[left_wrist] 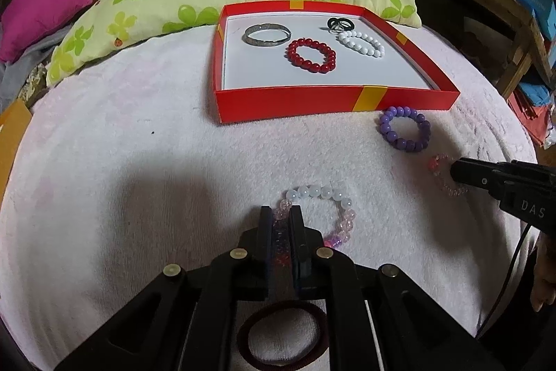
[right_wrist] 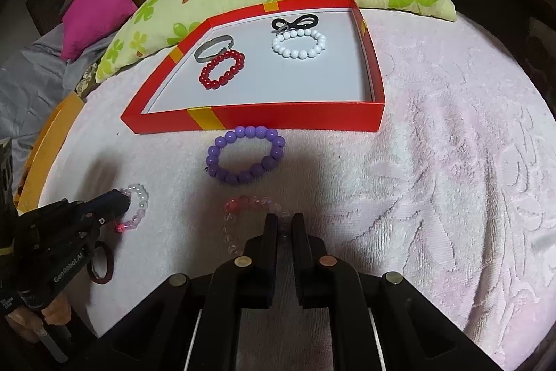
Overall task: Organize jewelry
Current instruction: 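Carry both pink bead bracelets up and over the red tray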
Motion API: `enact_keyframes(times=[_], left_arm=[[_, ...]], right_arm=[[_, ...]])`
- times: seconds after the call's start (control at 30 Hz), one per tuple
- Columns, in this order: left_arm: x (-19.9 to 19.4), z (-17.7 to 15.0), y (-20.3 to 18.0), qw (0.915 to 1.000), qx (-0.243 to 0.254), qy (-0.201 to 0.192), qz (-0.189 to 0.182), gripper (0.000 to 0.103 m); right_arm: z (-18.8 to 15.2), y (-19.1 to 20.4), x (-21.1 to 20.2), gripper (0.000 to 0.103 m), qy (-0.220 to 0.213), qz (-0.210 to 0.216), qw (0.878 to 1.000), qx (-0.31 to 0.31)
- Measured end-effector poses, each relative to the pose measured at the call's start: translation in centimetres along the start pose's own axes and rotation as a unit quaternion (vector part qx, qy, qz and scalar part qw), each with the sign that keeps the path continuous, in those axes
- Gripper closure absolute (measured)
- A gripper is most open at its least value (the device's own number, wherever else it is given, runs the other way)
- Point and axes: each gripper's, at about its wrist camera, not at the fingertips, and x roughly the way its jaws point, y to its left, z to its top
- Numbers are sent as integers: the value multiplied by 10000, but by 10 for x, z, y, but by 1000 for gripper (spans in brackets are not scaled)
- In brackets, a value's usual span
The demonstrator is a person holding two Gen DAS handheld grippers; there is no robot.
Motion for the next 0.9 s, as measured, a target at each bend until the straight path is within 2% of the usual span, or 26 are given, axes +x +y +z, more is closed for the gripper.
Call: enact_keyframes(times=[0.23,0.7,0.9], left_arm=[[0,-2,5,10000,-35,42,-69,81],[2,-3,7,9998,-140,60,-110,79],[1,-3,0,9999,91,19,54,81]], right_arm=[[-3,7,-1,83,58,-28,9998,-177],[-8,17,1,85,-58,-297,9979,-572],[-8,18,1,84,-58,-310,9979,-568]])
